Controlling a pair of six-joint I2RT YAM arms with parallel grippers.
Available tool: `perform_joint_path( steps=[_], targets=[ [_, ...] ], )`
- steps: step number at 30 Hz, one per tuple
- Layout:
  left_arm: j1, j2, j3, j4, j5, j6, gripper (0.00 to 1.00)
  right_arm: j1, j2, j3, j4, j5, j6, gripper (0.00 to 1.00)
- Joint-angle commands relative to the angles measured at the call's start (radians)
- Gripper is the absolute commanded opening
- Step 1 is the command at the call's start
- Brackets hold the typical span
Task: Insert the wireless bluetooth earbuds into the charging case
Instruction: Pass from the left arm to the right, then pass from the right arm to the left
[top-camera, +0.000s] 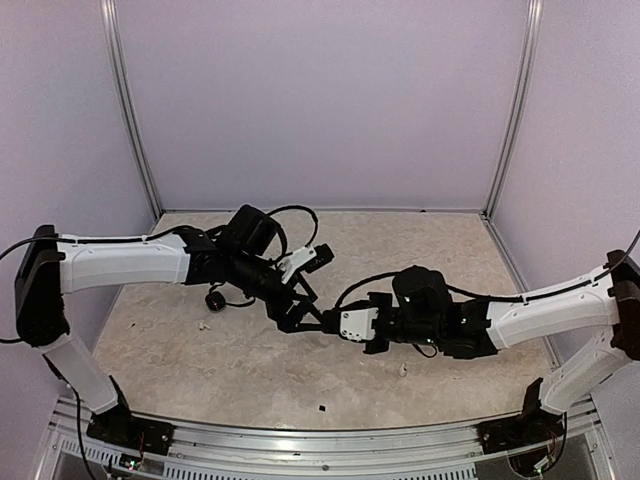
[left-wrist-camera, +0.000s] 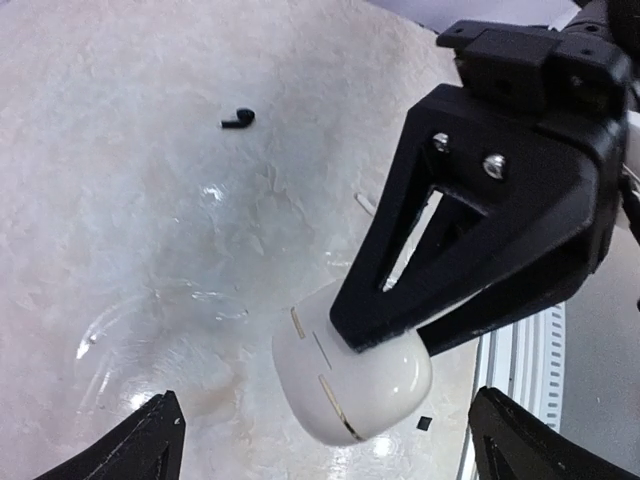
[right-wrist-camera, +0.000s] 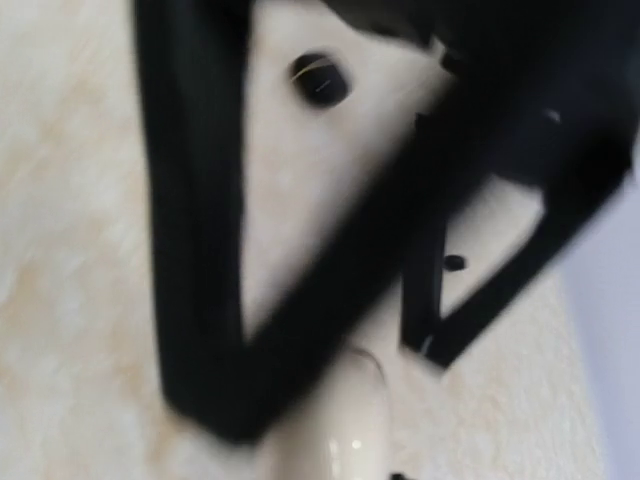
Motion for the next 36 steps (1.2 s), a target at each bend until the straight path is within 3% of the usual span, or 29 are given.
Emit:
perform_joint_path(
  steps=[1,7,11,13,15,20,24,36],
  targets=[
    [0.016,-0.174,-0.106,0.263,-0.075,-0.043,0.99,-0.056,-0.096,-0.033,0.126,-0.114,0.149,0.15],
    [0.017,-0.356,-0.305,0.617,-0.202,-0.086,0.99,-0.106,-0.180,-0.026,0.218,-0.255,0.338,0.13],
    [0.009,-0.484,-0.487,0.930,-0.123,-0.102,0.99,-0.112,-0.222,0.014,0.270,-0.352,0.458,0.12],
    [0.003,-0.521,-0.530,1.012,-0.111,-0.104,0.99,-0.114,-0.237,0.030,0.304,-0.387,0.503,0.12],
    [-0.001,-0.535,-0.531,1.028,-0.095,-0.100,0.99,-0.117,-0.247,0.040,0.346,-0.421,0.544,0.12],
    [-0.040,-0.487,-0.408,0.887,-0.069,-0.044,0.99,-0.120,-0.242,0.069,0.422,-0.510,0.642,0.13],
    [-0.098,-0.472,-0.409,0.924,-0.086,0.031,0.99,-0.120,-0.231,0.085,0.457,-0.564,0.685,0.13],
    [-0.178,-0.407,-0.321,0.900,-0.062,0.036,0.67,-0.119,-0.200,0.091,0.504,-0.642,0.762,0.14]
  ],
)
